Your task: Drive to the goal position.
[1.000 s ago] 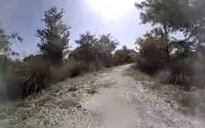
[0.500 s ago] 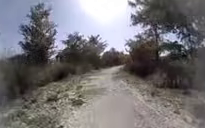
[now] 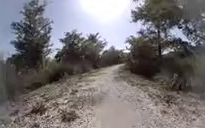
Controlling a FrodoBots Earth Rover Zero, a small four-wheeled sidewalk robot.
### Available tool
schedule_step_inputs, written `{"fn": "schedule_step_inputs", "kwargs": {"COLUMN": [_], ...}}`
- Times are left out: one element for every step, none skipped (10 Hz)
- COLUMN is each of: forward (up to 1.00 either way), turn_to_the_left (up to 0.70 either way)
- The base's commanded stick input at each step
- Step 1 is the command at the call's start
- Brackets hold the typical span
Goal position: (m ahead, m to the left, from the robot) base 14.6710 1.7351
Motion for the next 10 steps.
{"fn": "schedule_step_inputs", "kwargs": {"forward": [0.70, 0.70, 0.70, 0.70, 0.70, 0.70, 0.70, 0.70, 0.70, 0.70], "turn_to_the_left": [0.00, 0.00, 0.00, 0.00, 0.00, 0.00, 0.00, 0.00, 0.00, 0.00]}}
